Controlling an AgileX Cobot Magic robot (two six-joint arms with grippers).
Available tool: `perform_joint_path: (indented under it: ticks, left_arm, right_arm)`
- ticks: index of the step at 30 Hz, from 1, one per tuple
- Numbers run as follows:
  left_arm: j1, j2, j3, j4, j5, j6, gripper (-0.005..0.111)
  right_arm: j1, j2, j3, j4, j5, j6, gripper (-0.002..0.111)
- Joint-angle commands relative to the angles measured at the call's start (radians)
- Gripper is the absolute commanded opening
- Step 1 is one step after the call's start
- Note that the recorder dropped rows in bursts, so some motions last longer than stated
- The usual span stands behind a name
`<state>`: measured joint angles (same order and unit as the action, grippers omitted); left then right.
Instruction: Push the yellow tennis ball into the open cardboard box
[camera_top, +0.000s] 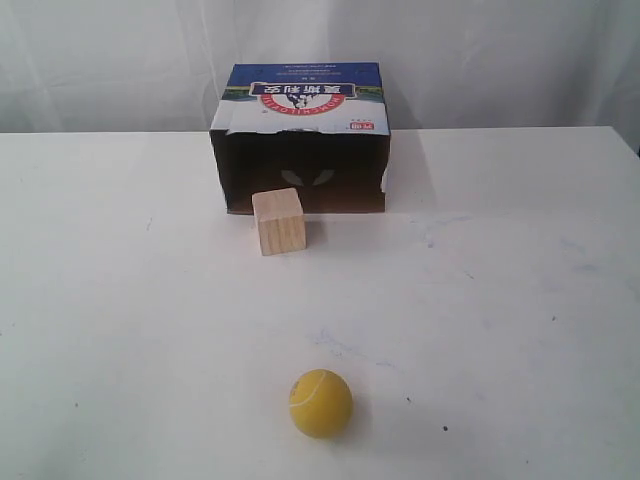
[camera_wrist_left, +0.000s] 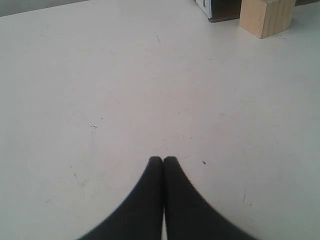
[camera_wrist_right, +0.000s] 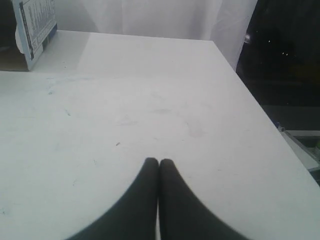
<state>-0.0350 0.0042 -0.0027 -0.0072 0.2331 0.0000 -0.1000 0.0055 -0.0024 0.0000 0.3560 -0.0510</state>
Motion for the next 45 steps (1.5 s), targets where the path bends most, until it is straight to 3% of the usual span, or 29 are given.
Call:
perform_joint_path:
  ticks: [1, 7, 12, 15, 19, 22, 25, 27, 30, 35, 37, 38, 40, 42, 45]
  left_arm:
    - [-0.008, -0.004, 0.003, -0.007, -0.001, 0.0, 0.0]
    - [-0.008, -0.004, 0.003, -0.007, -0.001, 0.0, 0.0]
    - [-0.008, -0.004, 0.003, -0.007, -0.001, 0.0, 0.0]
    - [-0.008, -0.004, 0.003, -0.007, -0.001, 0.0, 0.0]
    - [-0.008, -0.004, 0.003, -0.007, -0.001, 0.0, 0.0]
    - [-0.008, -0.004, 0.003, -0.007, -0.001, 0.0, 0.0]
    - [-0.008, -0.004, 0.003, -0.007, -0.001, 0.0, 0.0]
    - [-0.008, -0.004, 0.003, -0.007, -0.001, 0.0, 0.0]
    - [-0.008, -0.004, 0.003, -0.007, -0.001, 0.0, 0.0]
    - [-0.008, -0.004, 0.003, -0.007, -0.001, 0.0, 0.0]
    - [-0.008, -0.004, 0.003, -0.007, -0.001, 0.0, 0.0]
    - [-0.008, -0.004, 0.003, -0.007, -0.001, 0.0, 0.0]
    - [-0.008, -0.004, 0.003, -0.007, -0.001, 0.0, 0.0]
    - [-0.008, -0.004, 0.003, -0.007, -0.001, 0.0, 0.0]
    - [-0.008, -0.004, 0.003, -0.007, -0.001, 0.0, 0.0]
  right_arm:
    - [-0.001, -0.005, 0.002, 0.0, -0.032, 0.005, 0.0]
    - [-0.001, -0.005, 0.002, 0.309, -0.188, 0.083, 0.0]
    - [-0.001, -0.005, 0.002, 0.659, -0.523, 0.333, 0.0]
    - [-0.001, -0.005, 0.002, 0.677, -0.788, 0.48, 0.0]
    - [-0.001, -0.005, 0.002, 0.678, -1.118, 0.49, 0.0]
    - [-0.001, -0.005, 0.002, 0.68, -1.233, 0.614, 0.0]
    - [-0.001, -0.005, -0.044, 0.639, -1.14, 1.043, 0.0]
    - [-0.001, 0.043, -0.183, 0.481, -1.057, 1.105, 0.0]
    - [-0.001, 0.327, -0.489, 0.11, -1.083, 0.823, 0.0]
    - [-0.001, 0.893, -0.888, -0.334, -1.032, 0.426, 0.0]
    - [-0.001, 1.091, -0.982, -0.351, -0.785, 0.292, 0.0]
    - [-0.001, 1.233, -1.057, -0.347, -0.447, 0.244, 0.0]
    - [-0.001, 1.384, -1.161, -0.324, 0.029, 0.262, 0.0]
    - [0.001, 1.453, -1.199, -0.214, 0.251, 0.209, 0.0]
    - [0.046, 1.417, -1.199, -0.038, 0.372, -0.041, 0.0]
